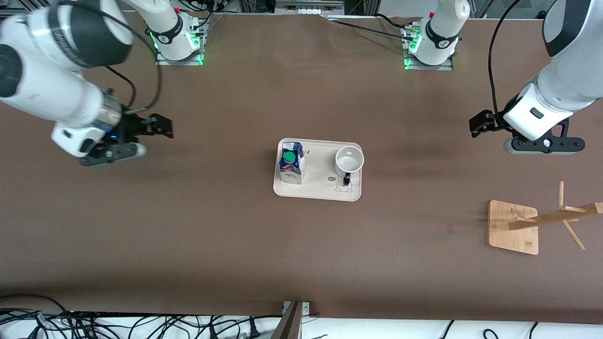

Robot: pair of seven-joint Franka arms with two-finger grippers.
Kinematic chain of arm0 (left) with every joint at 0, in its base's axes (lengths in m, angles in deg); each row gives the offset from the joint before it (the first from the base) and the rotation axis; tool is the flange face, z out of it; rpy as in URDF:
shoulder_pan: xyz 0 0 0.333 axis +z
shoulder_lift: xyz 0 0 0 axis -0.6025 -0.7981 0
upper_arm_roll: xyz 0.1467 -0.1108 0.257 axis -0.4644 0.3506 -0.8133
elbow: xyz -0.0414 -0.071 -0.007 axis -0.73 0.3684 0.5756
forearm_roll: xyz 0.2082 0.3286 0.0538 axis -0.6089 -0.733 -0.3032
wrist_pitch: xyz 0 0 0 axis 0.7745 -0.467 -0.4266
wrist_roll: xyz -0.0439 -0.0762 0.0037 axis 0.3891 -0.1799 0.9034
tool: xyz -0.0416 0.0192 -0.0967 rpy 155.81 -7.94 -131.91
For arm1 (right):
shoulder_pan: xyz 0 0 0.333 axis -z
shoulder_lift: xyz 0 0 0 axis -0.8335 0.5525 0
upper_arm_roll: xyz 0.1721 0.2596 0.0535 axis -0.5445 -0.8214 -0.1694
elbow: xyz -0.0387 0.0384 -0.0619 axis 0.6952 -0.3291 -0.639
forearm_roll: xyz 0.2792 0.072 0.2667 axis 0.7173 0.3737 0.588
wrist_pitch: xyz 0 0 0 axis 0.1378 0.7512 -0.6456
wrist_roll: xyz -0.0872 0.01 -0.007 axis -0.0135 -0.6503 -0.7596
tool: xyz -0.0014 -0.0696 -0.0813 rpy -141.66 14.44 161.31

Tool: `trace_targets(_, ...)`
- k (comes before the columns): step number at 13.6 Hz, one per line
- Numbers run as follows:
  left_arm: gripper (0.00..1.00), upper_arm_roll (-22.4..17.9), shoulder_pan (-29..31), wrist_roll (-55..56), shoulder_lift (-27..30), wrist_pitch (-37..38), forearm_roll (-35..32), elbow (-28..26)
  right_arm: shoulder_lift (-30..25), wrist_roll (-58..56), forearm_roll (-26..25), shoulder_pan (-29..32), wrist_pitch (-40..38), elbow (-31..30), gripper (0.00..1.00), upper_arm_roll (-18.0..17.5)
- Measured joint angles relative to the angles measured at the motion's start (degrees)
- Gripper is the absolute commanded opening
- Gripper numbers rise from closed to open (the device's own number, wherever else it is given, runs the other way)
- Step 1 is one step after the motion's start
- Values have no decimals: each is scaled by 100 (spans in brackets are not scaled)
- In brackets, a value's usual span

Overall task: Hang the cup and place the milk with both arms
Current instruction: 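Reach the right gripper down to the blue milk carton on the tray, then grasp the milk carton and carry it off the tray with the right gripper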

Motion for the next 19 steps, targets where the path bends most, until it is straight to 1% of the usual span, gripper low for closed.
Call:
trace_targets(3,100,-4,6,-41,13,-2,0,25,720,1703,47,-967,610,515,100,-35)
trace_targets(5,100,-5,7,-120,34,-2,0,39,1239,2610,70,-1457,960,942,100,-42)
trace_targets(7,100,-2,5,-128,34,-1,0,47,1735,3264,72,-1841,1115,1378,100,-43)
trace_targets(10,100,-6,7,-128,29,15,0,46,2163,3645,72,-2152,1299,1648,100,-35)
trace_targets(13,100,-18,14,-133,-9,27,0,40,2331,3711,72,-2178,1375,1671,100,-28)
trace_targets(14,100,-22,14,-133,-15,27,0,40,2377,3711,72,-2197,1419,1671,97,-28)
trace_targets(15,100,-28,16,-133,-16,25,0,41,2421,3712,72,-2226,1465,1671,88,-28)
trace_targets(18,100,-31,15,-133,-24,19,-30,42,2521,3717,72,-2276,1491,1670,55,-28)
trace_targets(19,100,-26,12,-133,-30,19,-45,42,2543,3717,72,-2279,1491,1669,48,-27)
